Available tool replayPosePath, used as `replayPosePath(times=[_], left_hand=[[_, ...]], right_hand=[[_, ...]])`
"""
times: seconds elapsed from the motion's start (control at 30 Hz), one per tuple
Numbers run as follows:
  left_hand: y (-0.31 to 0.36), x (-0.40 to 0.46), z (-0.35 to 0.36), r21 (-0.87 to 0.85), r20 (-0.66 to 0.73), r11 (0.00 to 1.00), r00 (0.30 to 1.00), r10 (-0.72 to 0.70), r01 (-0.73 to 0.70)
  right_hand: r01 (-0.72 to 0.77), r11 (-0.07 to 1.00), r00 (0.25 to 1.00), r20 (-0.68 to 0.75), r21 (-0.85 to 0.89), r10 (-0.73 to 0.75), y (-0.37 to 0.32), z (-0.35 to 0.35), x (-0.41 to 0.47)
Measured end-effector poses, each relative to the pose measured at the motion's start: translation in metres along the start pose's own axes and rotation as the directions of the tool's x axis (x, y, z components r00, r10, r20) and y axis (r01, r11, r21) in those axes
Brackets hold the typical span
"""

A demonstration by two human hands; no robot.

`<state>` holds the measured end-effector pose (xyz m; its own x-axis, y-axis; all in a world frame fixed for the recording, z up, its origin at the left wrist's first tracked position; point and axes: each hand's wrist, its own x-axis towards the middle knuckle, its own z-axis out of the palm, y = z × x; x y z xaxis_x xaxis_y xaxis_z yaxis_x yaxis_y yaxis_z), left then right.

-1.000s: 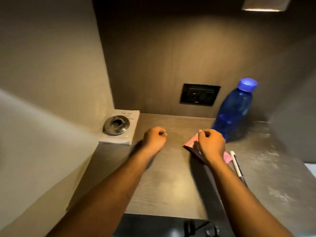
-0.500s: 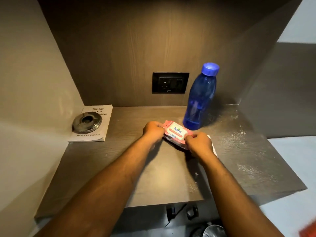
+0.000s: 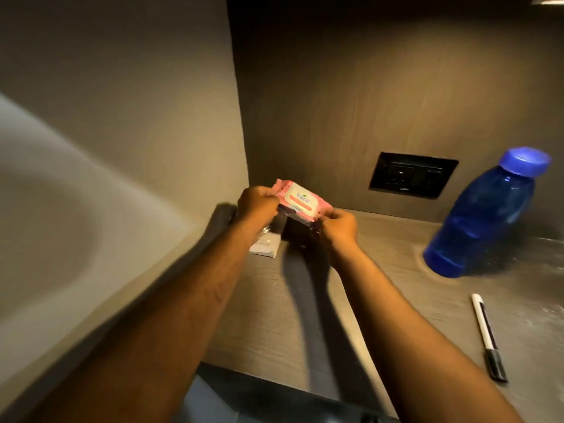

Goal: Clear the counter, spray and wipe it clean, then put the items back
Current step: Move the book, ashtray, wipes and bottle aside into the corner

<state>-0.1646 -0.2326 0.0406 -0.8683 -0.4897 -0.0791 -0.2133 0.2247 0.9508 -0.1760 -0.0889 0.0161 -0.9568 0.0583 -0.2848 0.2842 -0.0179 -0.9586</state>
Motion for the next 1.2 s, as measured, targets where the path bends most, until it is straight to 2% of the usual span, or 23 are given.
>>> replayPosePath(times=[0.1,0.17,0.3,0.43,0.53,0.6,0.67,0.73,0.83,0.9,1.0,1.07,1.2], left_hand=[[-0.001,0.012,-0.032,0.190,-0.049,0.981,0.998,-0.025,0.034],[-0.003,0.019,-0.045,0.202,-0.055,0.977,0.996,-0.064,0.074],[-0.005,0.018,-0.044,0.298,-0.008,0.952,0.998,-0.068,0.067],[-0.014,0.022,-0.039,0.511,0.067,0.859,0.995,-0.069,0.025],[-0.016,0.023,-0.037,0.611,0.046,0.791,0.996,-0.072,0.028],[-0.012,0.019,-0.037,0.681,0.005,0.732,1.000,0.001,-0.004],[-0.012,0.011,-0.036,0.715,-0.064,0.697,0.987,0.146,-0.057],[-0.014,-0.006,-0.024,0.668,-0.086,0.734,0.966,0.243,-0.125],[-0.021,-0.039,0.015,0.577,0.041,0.754,0.933,0.357,-0.314],[-0.025,-0.062,0.047,0.537,0.184,0.723,0.897,0.402,-0.434],[-0.030,-0.096,0.094,0.472,0.372,0.692,0.835,0.406,-0.547],[-0.029,-0.118,0.126,0.429,0.488,0.697,0.797,0.357,-0.575],[-0.023,-0.160,0.177,0.365,0.634,0.752,0.738,0.231,-0.548]], right_hand=[[0.028,0.999,0.996,0.080,0.022,-0.029,-0.004,0.036,0.016],[0.051,0.998,0.992,0.117,-0.022,-0.048,-0.003,0.056,0.025],[0.142,0.980,0.983,0.136,-0.137,-0.123,0.002,0.073,0.033],[0.175,0.969,0.961,0.242,-0.175,-0.130,0.012,0.080,0.034],[0.209,0.945,0.929,0.353,-0.253,-0.111,0.014,0.075,0.031],[0.242,0.941,0.923,0.357,-0.236,-0.148,0.012,0.065,0.029],[0.253,0.943,0.947,0.253,-0.218,-0.196,0.007,0.049,0.028],[0.256,0.928,0.966,0.099,-0.271,-0.238,0.000,0.020,0.025],[0.287,0.868,0.946,-0.026,-0.404,-0.324,0.000,-0.049,0.016],[0.216,0.828,0.932,-0.145,-0.518,-0.333,0.005,-0.105,0.004],[-0.055,0.694,0.904,-0.331,-0.718,-0.271,0.019,-0.185,-0.021],[-0.221,0.590,0.887,-0.412,-0.777,-0.210,0.032,-0.225,-0.038],[-0.355,0.472,0.882,-0.457,-0.807,-0.119,0.056,-0.265,-0.065]])
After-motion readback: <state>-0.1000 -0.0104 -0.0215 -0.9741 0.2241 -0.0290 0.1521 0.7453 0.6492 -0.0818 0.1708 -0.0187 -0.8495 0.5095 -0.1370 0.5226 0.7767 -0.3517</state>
